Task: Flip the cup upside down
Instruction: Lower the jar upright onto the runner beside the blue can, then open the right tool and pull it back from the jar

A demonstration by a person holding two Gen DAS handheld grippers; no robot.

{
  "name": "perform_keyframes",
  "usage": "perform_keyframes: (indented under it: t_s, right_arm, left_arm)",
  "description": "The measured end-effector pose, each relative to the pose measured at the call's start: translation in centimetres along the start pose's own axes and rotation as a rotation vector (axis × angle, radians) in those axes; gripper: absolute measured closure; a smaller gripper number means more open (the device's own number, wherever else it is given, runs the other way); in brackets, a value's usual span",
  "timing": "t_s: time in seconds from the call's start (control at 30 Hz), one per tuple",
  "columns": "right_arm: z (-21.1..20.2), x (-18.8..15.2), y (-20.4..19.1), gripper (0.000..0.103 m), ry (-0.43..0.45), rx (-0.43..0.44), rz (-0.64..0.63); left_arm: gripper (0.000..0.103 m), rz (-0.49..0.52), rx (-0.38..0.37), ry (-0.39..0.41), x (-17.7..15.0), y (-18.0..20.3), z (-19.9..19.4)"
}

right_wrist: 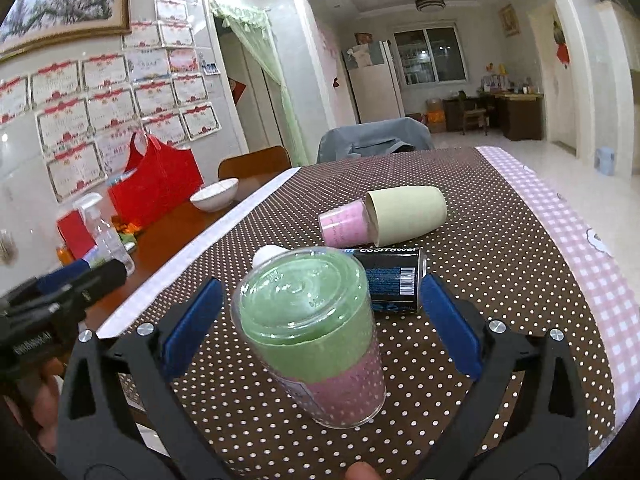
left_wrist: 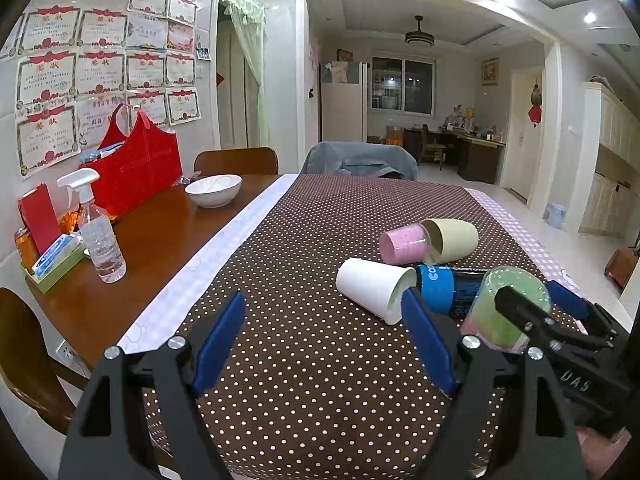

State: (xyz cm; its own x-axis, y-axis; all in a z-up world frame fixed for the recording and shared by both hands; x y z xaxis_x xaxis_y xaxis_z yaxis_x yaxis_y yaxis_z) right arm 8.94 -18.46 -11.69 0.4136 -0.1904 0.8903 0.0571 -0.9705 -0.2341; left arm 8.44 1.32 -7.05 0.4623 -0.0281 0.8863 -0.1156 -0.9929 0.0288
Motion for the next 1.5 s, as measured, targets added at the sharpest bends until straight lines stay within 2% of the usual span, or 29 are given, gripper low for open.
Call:
perform_keyframes:
  t_s: [0.37,0.6,0.8,1.13,1.5]
  right_arm:
    - [-3.9,2.3,0.6,0.006,0.060,0.003,0.055]
    - [-6.2,3.5,0.8,0.006,0.032,0.011,0.077]
    - [-8.6,3.8,0.6,0.006,0.046,-0.009,0.080]
    - [-11.2,2.9,-0.1,0.006,0.054,-0.083,0.047]
    - [-13.9,2.1,-2.9,0.006,0.156,-0.211,-0.054]
  left_arm:
    - [0.024,0.017,-0.008,0.029,0.7,1.2,-1.4]
    - [0.024,0.029,-0.025,0.060,1.1,2.0,-3.3]
    - [0.024,0.040,-0.023,0.090,1.5,2.5,-5.3]
    - [0.023,0.048,-0.027,0.128,1.5,2.9,-8.2]
    - [0.023,0.047,-0.039,0.195,1.2,2.8,-11.6]
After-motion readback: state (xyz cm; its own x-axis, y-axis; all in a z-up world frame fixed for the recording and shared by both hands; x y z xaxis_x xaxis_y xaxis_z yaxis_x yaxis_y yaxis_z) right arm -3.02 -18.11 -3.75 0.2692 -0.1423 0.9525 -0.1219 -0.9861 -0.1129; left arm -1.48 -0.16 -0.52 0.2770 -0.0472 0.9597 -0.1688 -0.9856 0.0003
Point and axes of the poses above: each gripper's, at about its wrist camera, not at the fingertips, and z roughly the way its jaws point, y to its right, x to its top, the point moved 1 cm from there along z, roughly the way its jaws point, and after that the axes turned 5 degrees about -x, right-handed, at the moved point
